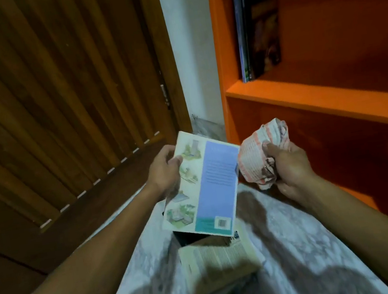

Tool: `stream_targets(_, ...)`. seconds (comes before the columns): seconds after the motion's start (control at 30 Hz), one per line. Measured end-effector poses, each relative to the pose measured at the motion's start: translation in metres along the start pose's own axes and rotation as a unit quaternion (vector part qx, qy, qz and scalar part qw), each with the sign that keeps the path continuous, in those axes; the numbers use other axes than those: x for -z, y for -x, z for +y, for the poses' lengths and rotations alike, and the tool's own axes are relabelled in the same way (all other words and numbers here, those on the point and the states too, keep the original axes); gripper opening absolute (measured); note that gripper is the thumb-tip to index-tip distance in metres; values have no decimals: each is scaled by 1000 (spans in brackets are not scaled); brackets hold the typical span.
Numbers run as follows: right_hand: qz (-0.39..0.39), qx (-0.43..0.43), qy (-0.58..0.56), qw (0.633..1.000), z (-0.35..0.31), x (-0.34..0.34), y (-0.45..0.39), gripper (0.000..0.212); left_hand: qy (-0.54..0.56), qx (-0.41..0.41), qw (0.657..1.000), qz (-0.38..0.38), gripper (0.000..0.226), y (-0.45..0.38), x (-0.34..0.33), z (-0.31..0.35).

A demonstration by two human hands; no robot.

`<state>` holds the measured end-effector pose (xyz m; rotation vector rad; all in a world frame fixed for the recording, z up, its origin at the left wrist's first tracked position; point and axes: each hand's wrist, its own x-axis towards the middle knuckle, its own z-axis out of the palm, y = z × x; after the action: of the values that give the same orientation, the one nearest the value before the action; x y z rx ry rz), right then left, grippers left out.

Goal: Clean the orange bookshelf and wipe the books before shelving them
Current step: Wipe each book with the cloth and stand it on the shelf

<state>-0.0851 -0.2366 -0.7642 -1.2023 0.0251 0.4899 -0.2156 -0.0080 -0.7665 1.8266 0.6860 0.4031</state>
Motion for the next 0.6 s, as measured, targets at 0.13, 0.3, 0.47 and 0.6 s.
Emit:
stream_targets(0.13,51,291,197,935,-30,-7,4,12,120,11,992,24,8,14,13,37)
stream_targets(0.3,-33,473,448,758,-54,-32,0,35,234,36,971,29,13,21,1,51)
stream_targets(0.47,-163,543,561,603,-31,-46,12,51,308,66,948,46,12,17,-11,57)
stream_targets(0.6,-270,563,530,573,5,-29,22,51,336,94,935,60,11,11,-4,55)
